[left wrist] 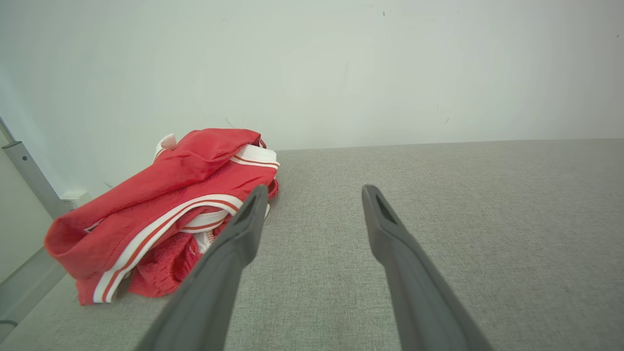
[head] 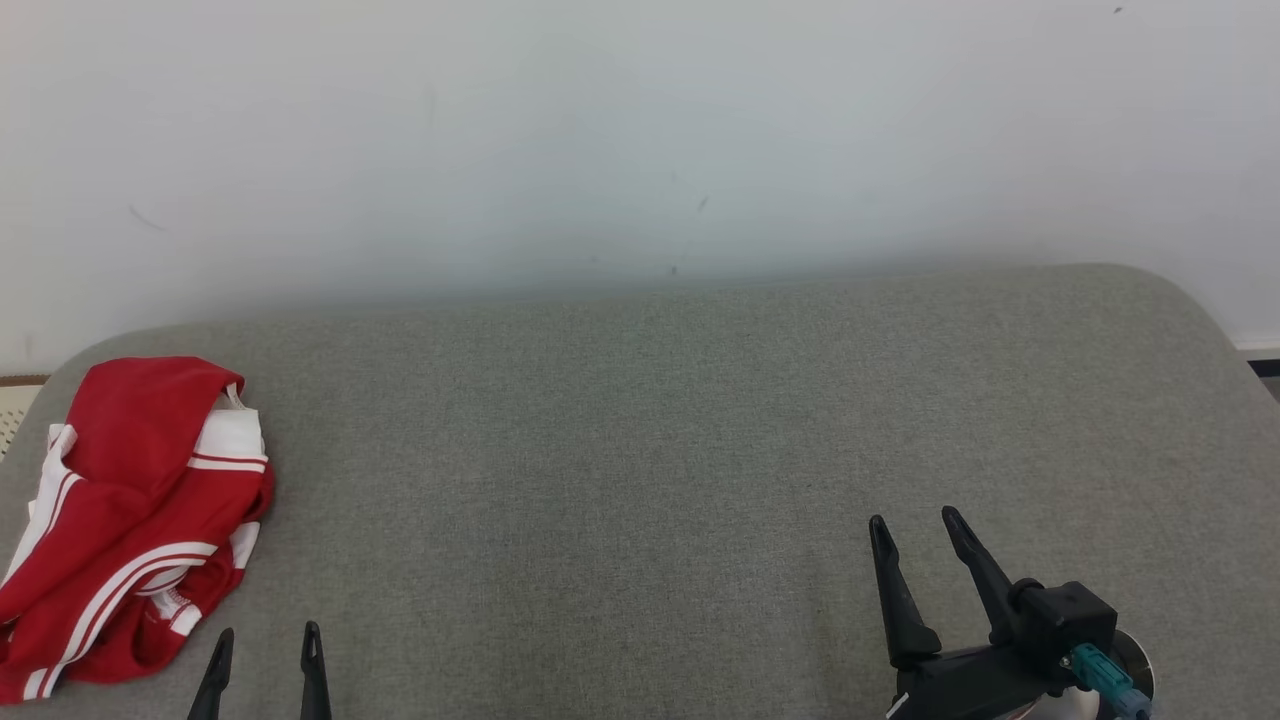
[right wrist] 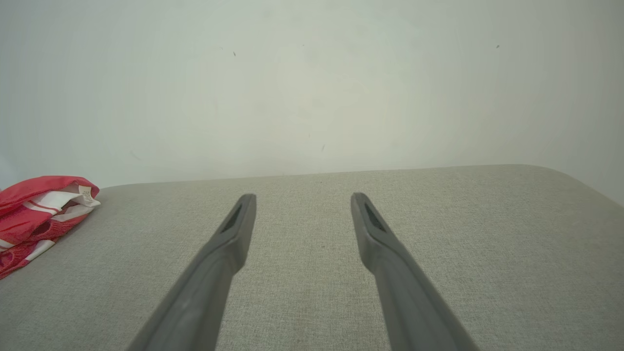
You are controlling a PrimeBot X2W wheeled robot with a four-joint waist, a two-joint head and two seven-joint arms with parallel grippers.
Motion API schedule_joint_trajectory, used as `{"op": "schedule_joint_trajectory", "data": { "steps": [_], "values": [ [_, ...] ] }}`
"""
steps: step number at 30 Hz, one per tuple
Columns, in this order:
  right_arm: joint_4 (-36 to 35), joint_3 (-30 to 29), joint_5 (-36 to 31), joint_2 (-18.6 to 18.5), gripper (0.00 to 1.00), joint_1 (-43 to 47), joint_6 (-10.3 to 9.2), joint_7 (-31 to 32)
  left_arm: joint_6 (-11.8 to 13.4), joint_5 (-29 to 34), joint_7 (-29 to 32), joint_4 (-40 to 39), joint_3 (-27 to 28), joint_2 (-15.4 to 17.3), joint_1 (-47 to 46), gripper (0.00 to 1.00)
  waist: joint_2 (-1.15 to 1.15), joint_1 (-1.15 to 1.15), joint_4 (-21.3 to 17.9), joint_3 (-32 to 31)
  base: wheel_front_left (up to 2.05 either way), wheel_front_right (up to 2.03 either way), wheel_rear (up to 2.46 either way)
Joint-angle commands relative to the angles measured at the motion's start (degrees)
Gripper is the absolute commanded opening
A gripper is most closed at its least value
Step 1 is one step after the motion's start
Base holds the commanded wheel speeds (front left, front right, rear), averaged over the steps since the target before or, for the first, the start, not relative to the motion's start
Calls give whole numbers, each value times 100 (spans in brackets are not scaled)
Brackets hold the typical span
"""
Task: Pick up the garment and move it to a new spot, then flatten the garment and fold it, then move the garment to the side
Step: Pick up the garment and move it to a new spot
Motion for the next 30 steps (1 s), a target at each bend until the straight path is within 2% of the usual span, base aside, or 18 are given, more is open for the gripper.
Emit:
{"op": "schedule_joint_trajectory", "data": {
  "steps": [1, 15, 30],
  "values": [
    [-20, 11, 46, -20, 100, 82, 4, 7, 2, -49, -18, -21, 11, 58, 75, 100, 0, 0, 15, 2, 0, 0, 0],
    [71, 22, 103, 18, 100, 112, 3, -44, 65, -82, 14, -23, 10, 139, 56, 100, 0, 0, 337, -11, 0, 0, 0],
    [236, 90, 84, 49, 100, 103, 4, -145, 121, -189, 101, -17, 91, 298, 50, 100, 0, 0, 1189, -38, 0, 0, 0]
  ]
}}
